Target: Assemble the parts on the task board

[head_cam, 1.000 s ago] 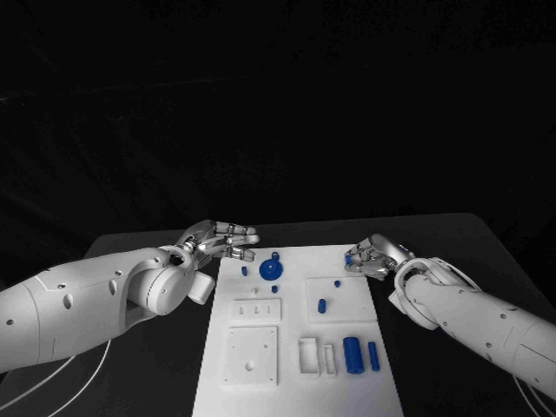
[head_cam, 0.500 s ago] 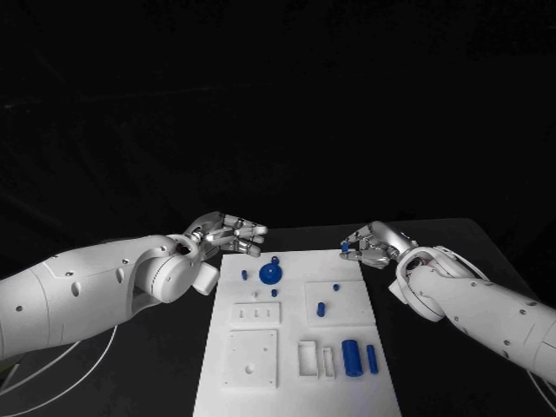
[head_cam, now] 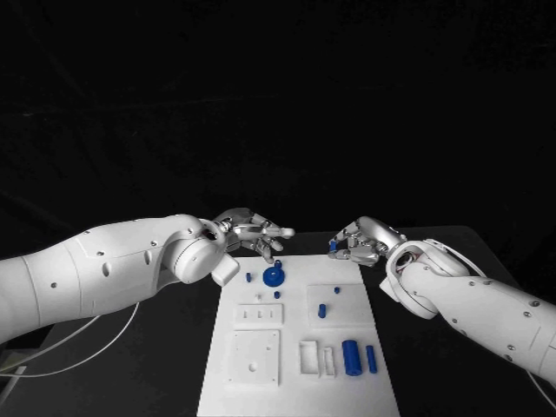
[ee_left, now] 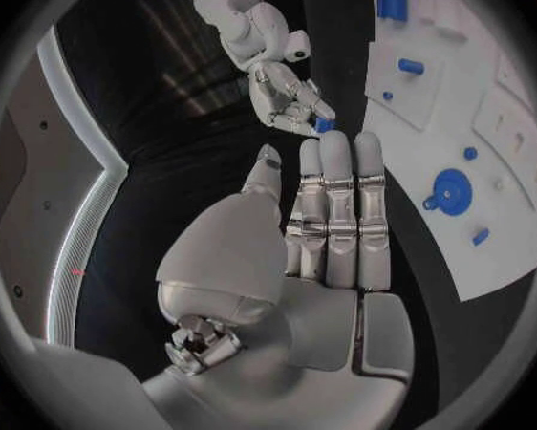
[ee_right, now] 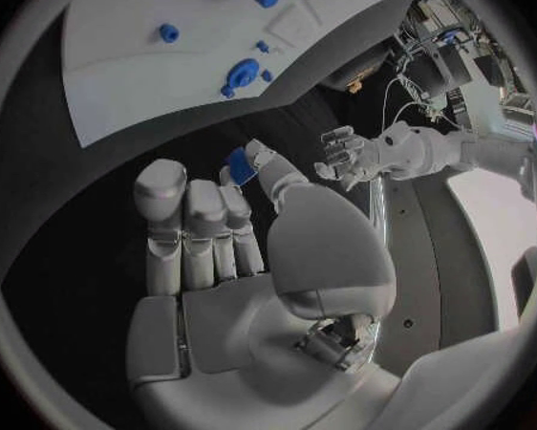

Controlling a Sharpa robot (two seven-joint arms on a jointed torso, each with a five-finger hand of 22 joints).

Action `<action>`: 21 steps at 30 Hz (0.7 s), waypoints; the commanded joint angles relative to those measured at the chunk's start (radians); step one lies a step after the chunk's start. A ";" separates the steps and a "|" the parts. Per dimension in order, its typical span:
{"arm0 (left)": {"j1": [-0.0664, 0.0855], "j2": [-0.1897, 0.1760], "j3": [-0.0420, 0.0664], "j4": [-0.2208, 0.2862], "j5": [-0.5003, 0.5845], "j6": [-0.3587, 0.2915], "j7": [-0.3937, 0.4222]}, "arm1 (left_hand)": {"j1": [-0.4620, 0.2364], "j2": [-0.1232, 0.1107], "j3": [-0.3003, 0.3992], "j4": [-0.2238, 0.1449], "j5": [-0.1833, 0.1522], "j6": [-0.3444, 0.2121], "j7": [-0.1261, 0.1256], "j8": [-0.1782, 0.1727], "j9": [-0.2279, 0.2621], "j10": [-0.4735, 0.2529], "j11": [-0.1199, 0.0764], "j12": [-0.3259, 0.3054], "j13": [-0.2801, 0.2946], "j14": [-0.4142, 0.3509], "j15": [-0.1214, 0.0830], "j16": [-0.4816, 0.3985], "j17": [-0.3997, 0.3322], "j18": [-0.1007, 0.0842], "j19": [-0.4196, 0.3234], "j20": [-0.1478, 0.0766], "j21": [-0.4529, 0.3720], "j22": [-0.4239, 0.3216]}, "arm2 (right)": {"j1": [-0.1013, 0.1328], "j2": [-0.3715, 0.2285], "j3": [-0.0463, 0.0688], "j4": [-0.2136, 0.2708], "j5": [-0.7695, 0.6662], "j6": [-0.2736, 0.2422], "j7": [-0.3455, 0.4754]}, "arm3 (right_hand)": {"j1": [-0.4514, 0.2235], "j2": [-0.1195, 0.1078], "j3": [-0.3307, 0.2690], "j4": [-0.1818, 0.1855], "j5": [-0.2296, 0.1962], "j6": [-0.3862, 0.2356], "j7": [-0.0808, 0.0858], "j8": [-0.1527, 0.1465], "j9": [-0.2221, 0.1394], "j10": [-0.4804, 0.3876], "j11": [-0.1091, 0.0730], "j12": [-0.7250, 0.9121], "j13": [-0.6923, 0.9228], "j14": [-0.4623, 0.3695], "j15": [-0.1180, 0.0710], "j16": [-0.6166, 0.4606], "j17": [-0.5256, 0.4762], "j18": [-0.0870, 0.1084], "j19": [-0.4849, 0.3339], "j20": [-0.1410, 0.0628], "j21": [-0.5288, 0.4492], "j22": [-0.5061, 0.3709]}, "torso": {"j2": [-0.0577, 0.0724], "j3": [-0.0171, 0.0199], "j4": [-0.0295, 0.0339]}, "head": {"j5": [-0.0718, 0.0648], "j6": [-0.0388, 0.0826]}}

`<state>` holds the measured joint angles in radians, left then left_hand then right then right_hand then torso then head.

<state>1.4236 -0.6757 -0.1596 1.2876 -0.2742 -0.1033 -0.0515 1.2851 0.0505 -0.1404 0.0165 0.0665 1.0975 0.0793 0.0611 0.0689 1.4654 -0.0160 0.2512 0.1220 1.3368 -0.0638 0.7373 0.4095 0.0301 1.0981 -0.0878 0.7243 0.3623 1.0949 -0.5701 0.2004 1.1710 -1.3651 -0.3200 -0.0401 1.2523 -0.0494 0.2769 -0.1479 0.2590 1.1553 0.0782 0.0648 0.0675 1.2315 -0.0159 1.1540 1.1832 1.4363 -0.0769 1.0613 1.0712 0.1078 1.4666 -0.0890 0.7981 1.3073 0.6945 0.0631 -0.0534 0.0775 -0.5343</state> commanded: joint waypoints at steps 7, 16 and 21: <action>0.004 0.065 -0.003 -0.027 -0.130 0.008 -0.197 | -0.059 -0.014 0.000 0.024 -0.012 0.027 -0.003 0.002 -0.002 0.041 -0.001 -0.011 -0.016 -0.023 0.004 0.018 -0.014 -0.005 -0.060 0.008 0.058 0.059 | -0.001 0.021 -0.041 0.057 -0.101 0.021 -0.159 | 0.004 -0.016 0.026 0.008 -0.014 0.008 -0.001 -0.002 0.001 0.007 0.001 0.000 -0.001 0.008 -0.004 -0.007 0.000 -0.010 0.055 -0.010 -0.004 0.092 | -0.020 -0.0018 -0.0087 | 0.008 -0.013; 0.004 0.099 -0.005 -0.041 -0.180 0.007 -0.264 | -0.088 -0.033 0.013 0.053 -0.012 0.011 0.001 0.002 -0.001 0.043 0.006 -0.050 -0.029 -0.015 0.008 0.006 -0.033 -0.001 -0.057 0.013 0.050 0.061 | -0.001 0.030 -0.055 0.104 -0.126 0.029 -0.177 | 0.005 -0.019 0.025 0.016 -0.037 0.012 -0.003 -0.002 0.001 0.007 0.000 -0.001 -0.002 0.009 -0.004 -0.008 0.000 -0.010 0.056 -0.010 -0.006 0.091 | -0.022 -0.0014 -0.0082 | 0.012 -0.019; 0.004 0.114 -0.006 -0.046 -0.210 -0.001 -0.289 | -0.099 -0.039 0.016 0.064 -0.013 0.006 0.002 0.003 -0.002 0.044 0.007 -0.054 -0.026 -0.015 0.009 0.007 -0.035 -0.001 -0.056 0.013 0.048 0.063 | -0.001 0.034 -0.059 0.117 -0.133 0.028 -0.181 | 0.006 -0.020 0.024 0.017 -0.039 0.013 -0.004 -0.002 0.001 0.008 -0.001 -0.001 -0.002 0.009 -0.004 -0.010 -0.001 -0.010 0.056 -0.011 -0.006 0.091 | -0.019 -0.0036 -0.0083 | 0.014 -0.018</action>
<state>1.4256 -0.5668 -0.1665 1.2417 -0.4365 -0.1031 -0.2963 1.1980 0.0094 -0.1233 0.0755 0.0571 1.1090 0.0840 0.0610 0.0678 1.4652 -0.0159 0.2018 0.0944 1.3164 -0.0590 0.7435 0.3755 0.0303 1.0413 -0.0770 0.7779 0.4244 1.0943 -0.5372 0.1422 1.2841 -1.4679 -0.3062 -0.2021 1.2546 -0.0596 0.2996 -0.1351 0.2207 1.1595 0.0739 0.0637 0.0679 1.2315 -0.0159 1.1538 1.1823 1.4399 -0.0804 1.0571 1.0709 0.1073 1.4628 -0.0927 0.7981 1.3080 0.6739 0.0610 -0.0616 0.0901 -0.5527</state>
